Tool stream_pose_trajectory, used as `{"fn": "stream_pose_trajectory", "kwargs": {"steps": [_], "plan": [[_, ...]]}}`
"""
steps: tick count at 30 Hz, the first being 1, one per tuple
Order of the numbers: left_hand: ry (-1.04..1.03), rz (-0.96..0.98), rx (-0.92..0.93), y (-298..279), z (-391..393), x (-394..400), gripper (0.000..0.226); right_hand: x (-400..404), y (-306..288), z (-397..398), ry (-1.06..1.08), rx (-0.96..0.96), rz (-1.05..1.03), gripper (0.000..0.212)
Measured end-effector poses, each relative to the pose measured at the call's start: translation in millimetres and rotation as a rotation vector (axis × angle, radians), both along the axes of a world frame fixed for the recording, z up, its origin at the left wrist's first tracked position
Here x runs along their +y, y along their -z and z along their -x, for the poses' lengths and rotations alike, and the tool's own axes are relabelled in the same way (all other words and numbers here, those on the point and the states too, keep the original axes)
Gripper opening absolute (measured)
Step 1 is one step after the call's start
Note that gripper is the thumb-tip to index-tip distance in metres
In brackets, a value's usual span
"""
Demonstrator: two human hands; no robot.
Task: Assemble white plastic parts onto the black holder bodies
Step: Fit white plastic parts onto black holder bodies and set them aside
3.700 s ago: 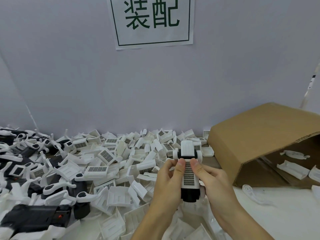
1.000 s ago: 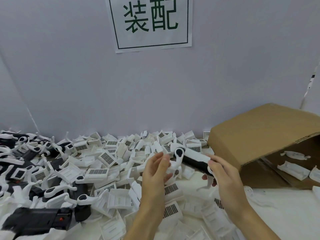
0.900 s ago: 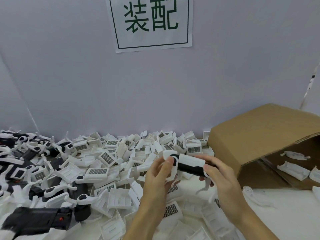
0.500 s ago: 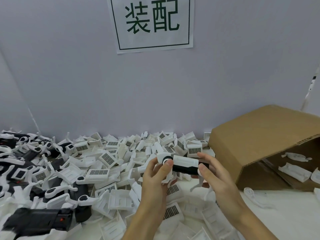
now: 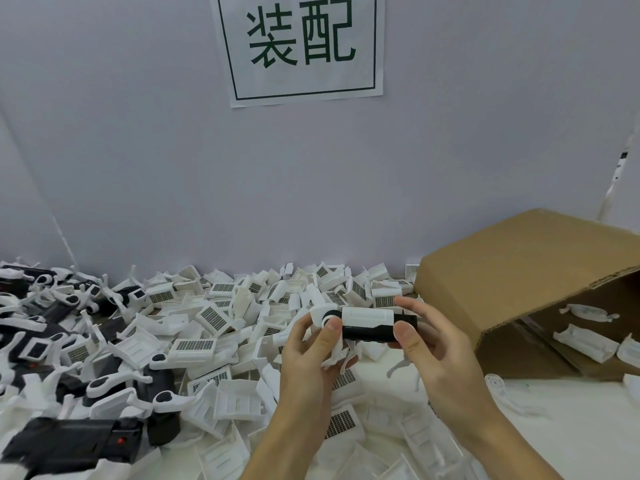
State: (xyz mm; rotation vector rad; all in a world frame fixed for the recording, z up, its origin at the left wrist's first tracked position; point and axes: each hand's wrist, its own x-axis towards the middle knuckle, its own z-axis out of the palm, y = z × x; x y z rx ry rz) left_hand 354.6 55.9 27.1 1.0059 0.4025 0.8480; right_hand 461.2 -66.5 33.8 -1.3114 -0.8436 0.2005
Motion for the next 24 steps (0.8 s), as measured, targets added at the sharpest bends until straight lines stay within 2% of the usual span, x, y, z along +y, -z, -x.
{"fn": "stream_pose_trajectory", "kwargs": {"steps": [5,7,10,12,18,24], "plan": [[0.02,-0.018,-0.005,-2.5,-0.4,-3.1,0.063,1.3,1.8,-4.7,0.007,0.119,0.034,0.039],[0.063,-0.017,-0.029,-5.2,0.5,-3.5,0.059,1.9,3.1,-5.8,-0.006,0.304,0.039,0.041],[0.133,-0.119,-0.043,-7.6,1.6,-5.0,0.046,-1.8,1.9,-3.4,-0.158,0.623,0.049,0.053],[0.156,-0.167,-0.054,-7.8,1.8,-6.2,0.039,-3.8,0.3,-2.9,-0.261,0.746,0.054,0.06],[0.158,-0.129,-0.118,-6.5,2.3,-5.0,0.037,-5.6,-0.4,-3.6,-0.347,0.84,0.02,0.06],[0.147,-0.086,-0.129,-7.6,1.3,-5.5,0.035,-2.9,0.8,-6.1,-0.284,0.785,0.05,0.057]]}}
